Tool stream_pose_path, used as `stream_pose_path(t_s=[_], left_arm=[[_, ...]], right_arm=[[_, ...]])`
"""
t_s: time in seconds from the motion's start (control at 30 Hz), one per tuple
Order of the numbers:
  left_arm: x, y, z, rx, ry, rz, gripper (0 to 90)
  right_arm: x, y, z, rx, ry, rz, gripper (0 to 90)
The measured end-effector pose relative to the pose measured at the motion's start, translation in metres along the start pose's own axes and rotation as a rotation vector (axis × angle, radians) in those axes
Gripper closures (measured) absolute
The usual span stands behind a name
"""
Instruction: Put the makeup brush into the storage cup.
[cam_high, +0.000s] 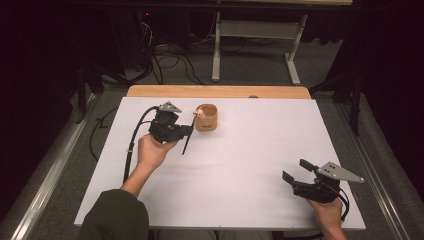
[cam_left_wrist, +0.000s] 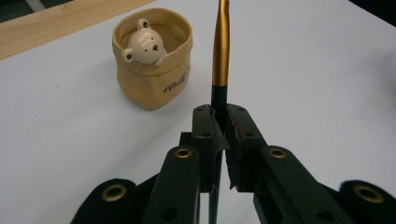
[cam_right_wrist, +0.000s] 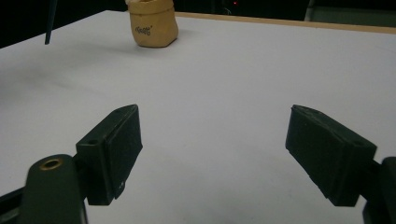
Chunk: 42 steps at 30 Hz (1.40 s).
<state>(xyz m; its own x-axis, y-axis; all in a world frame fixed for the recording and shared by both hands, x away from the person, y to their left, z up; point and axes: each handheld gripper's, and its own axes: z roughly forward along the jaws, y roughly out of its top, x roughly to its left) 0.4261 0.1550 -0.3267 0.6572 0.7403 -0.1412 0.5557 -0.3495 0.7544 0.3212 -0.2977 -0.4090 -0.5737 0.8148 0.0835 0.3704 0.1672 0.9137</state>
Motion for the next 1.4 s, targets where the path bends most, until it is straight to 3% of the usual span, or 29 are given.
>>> stream_pose_path(t_s=[1.4], left_arm=[[-0.014,0.02,0.014,-0.046,-0.03,0.028,82.7]], right_arm=[[0.0,0.001,0.001,-0.002,0.001,0.0,20.4]])
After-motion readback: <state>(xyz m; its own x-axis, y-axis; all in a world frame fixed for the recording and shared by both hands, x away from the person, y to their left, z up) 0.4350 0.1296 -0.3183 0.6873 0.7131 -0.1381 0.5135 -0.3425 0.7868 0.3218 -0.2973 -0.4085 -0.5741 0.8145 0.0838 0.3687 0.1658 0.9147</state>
